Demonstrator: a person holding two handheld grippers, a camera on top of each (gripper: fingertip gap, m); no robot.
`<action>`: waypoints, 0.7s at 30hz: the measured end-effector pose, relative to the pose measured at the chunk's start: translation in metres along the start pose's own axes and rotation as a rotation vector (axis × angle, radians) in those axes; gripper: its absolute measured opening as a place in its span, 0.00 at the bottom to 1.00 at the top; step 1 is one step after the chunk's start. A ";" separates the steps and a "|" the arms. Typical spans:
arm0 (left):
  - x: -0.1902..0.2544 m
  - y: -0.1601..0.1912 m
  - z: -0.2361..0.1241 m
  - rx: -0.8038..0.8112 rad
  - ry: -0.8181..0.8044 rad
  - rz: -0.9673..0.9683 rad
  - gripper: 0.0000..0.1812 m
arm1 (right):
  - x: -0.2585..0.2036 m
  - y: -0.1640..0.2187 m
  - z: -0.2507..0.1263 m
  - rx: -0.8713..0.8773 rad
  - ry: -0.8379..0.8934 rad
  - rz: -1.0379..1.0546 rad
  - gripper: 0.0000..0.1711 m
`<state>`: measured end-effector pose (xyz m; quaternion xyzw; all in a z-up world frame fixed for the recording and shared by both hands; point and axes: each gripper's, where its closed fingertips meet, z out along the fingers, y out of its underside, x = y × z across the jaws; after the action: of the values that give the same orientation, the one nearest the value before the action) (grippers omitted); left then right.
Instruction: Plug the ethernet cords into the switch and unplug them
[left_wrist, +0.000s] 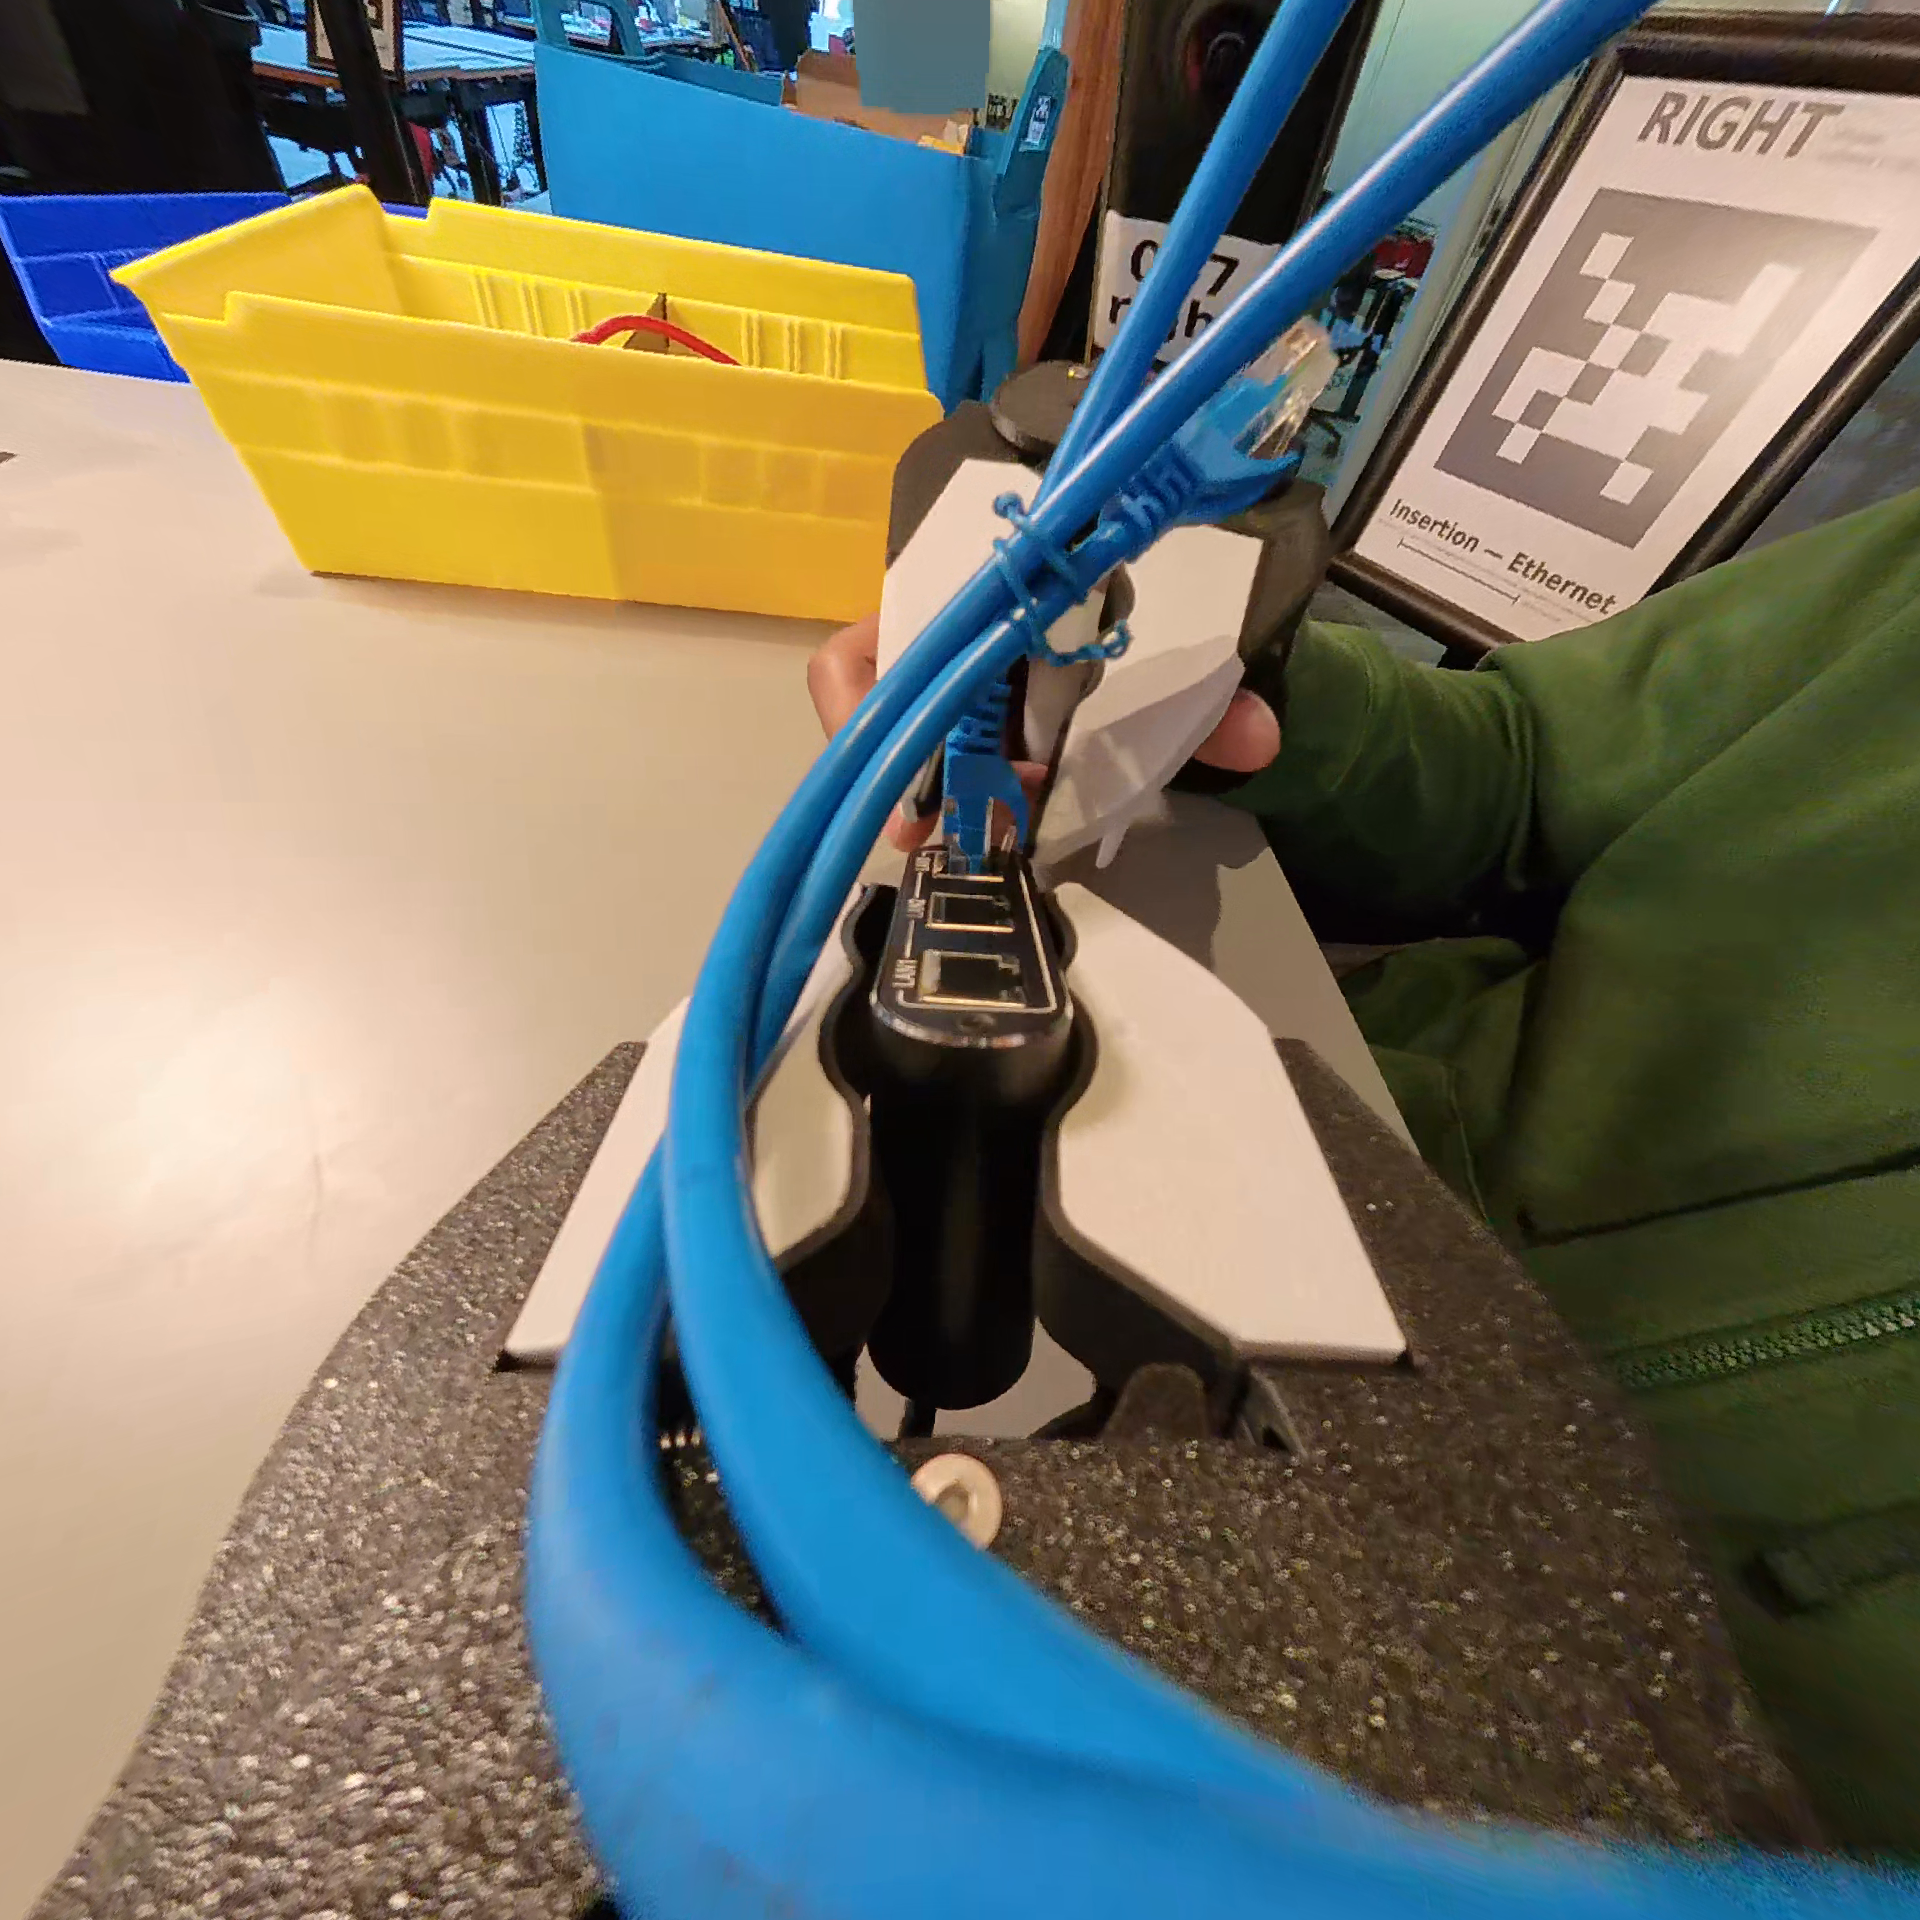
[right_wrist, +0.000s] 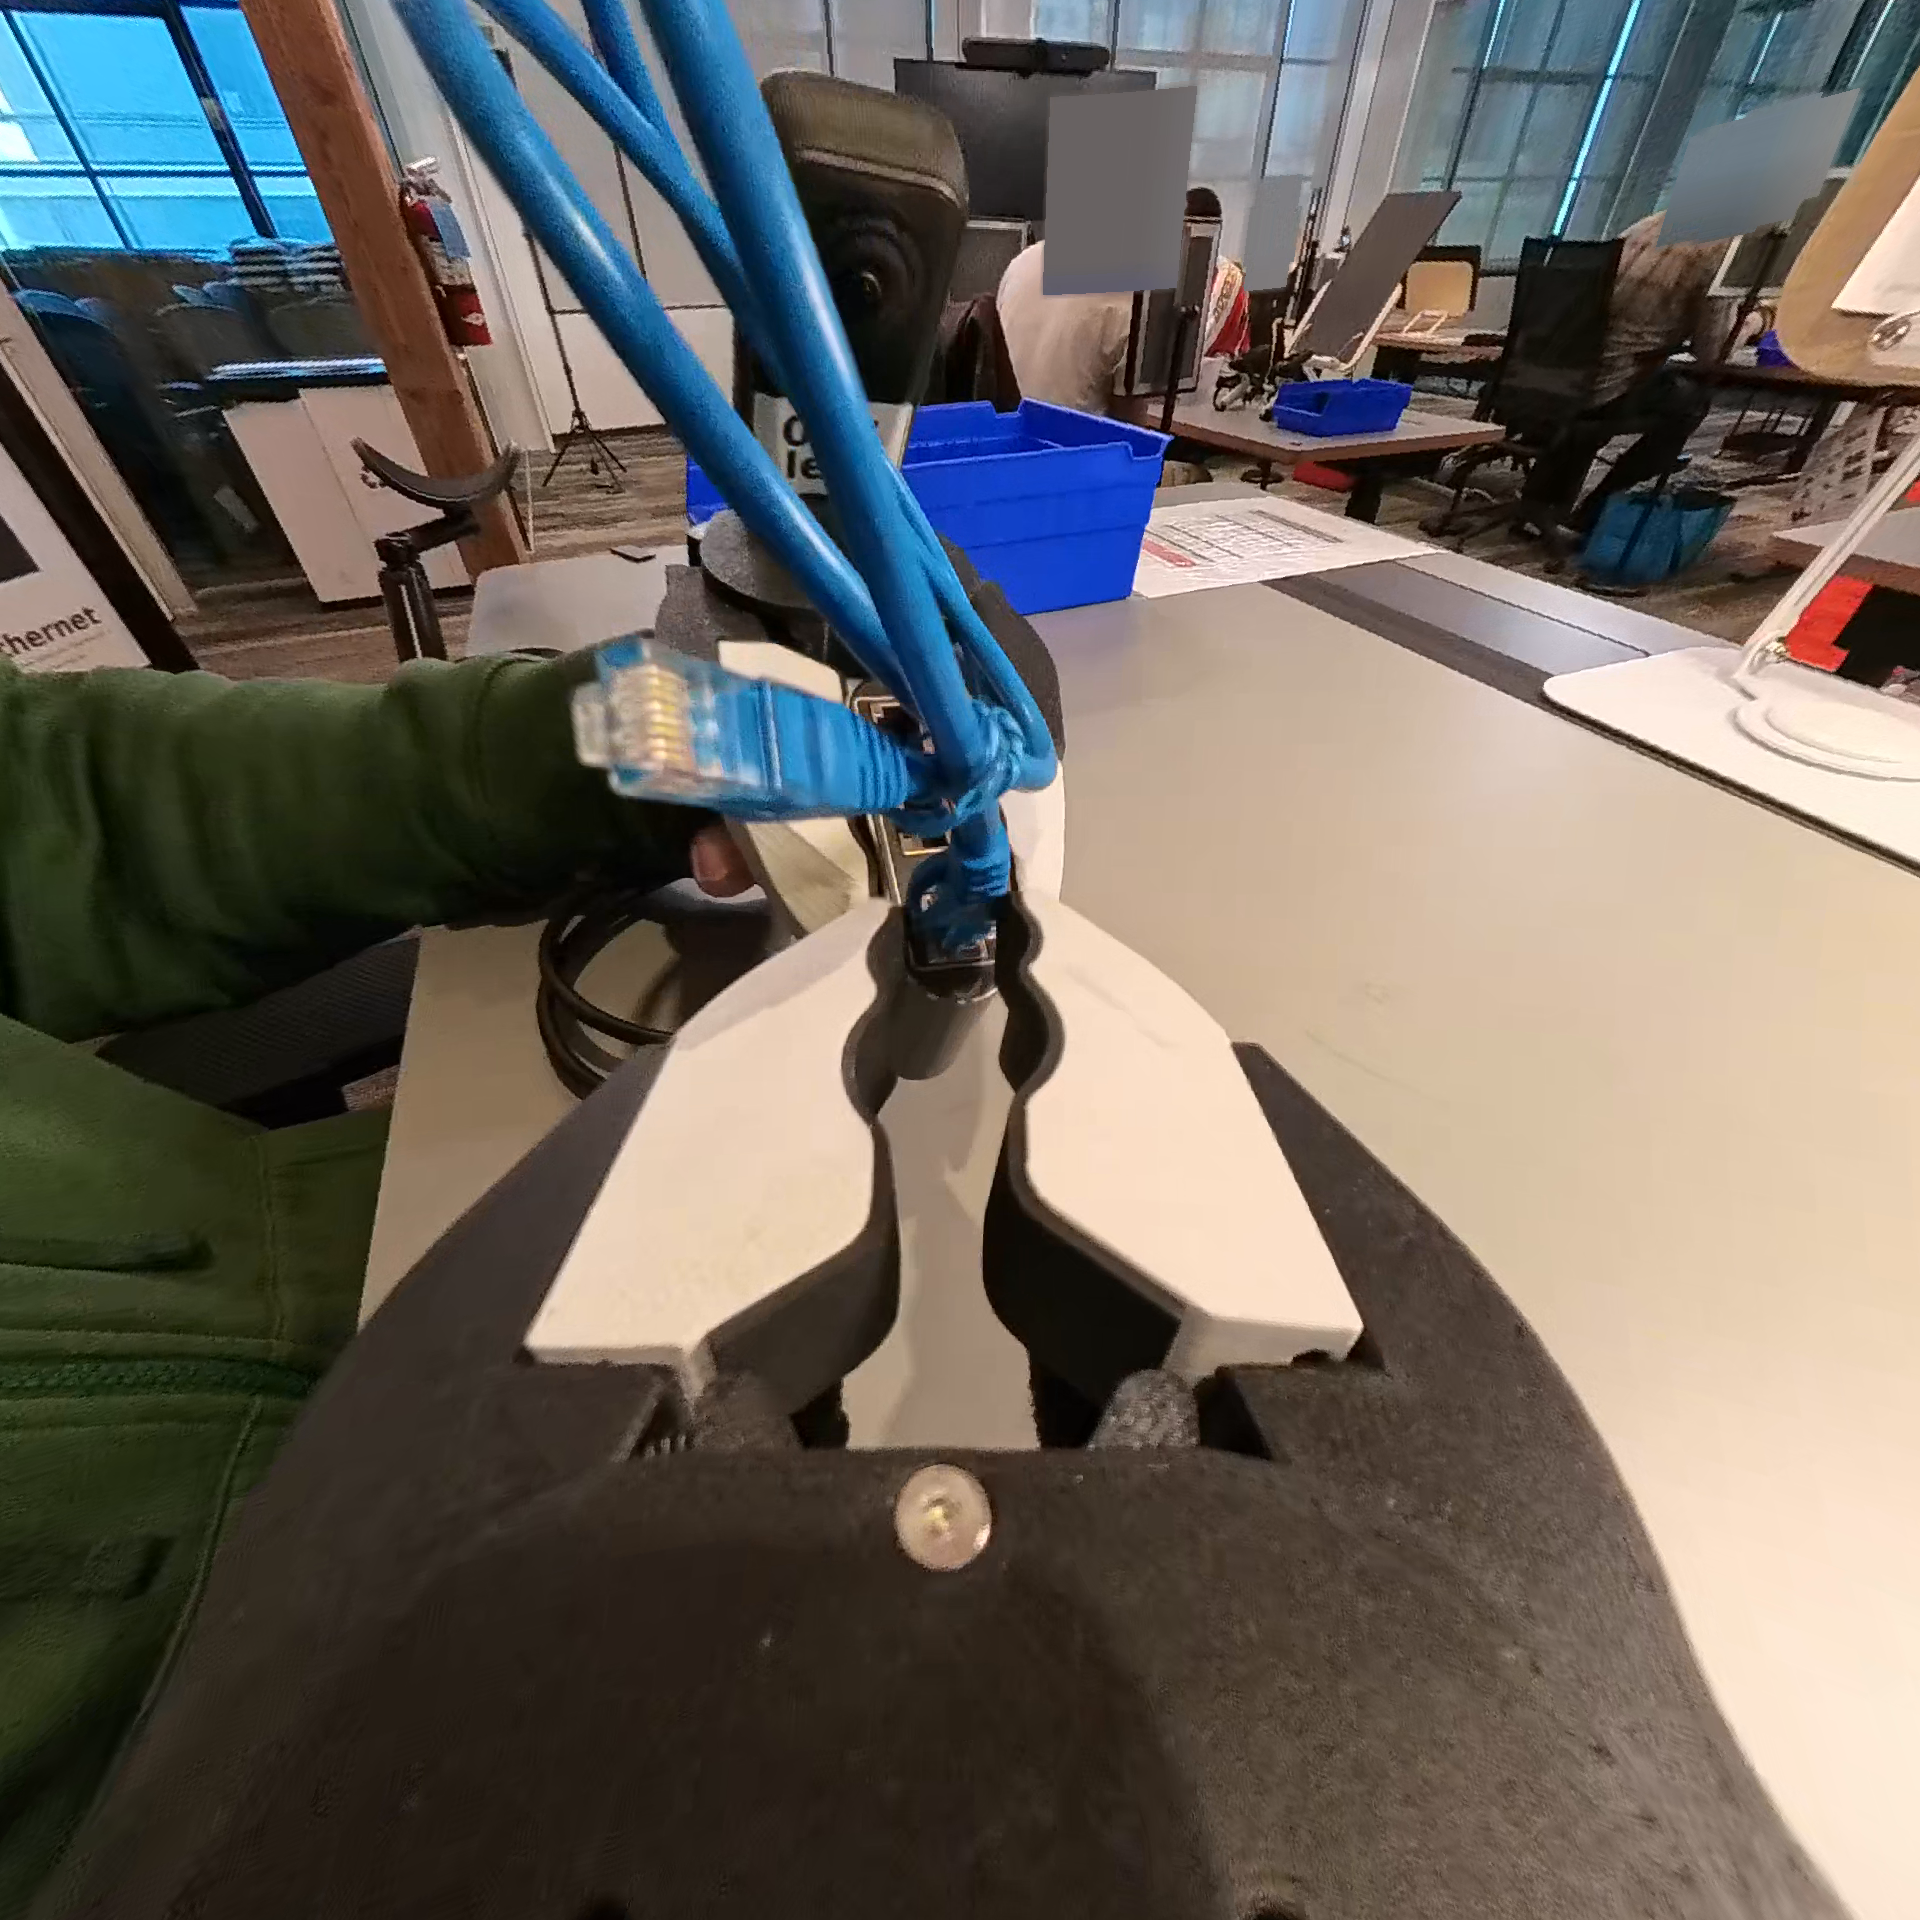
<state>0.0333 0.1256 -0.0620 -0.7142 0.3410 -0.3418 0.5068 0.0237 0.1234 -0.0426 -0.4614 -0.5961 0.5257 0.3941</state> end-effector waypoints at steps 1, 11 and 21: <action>0.000 0.000 0.000 -0.003 -0.004 0.002 0.16 | 0.001 0.000 0.000 0.003 0.006 -0.007 0.10; -0.003 0.003 0.003 -0.032 -0.040 0.035 0.15 | 0.004 -0.003 -0.005 0.008 0.069 -0.133 0.11; -0.005 0.005 0.004 -0.045 -0.064 0.048 0.15 | 0.006 0.000 -0.003 -0.024 0.123 -0.238 0.12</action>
<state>0.0328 0.1305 -0.0680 -0.7275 0.3494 -0.2987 0.5094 0.0251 0.1297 -0.0423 -0.4234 -0.6275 0.4387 0.4842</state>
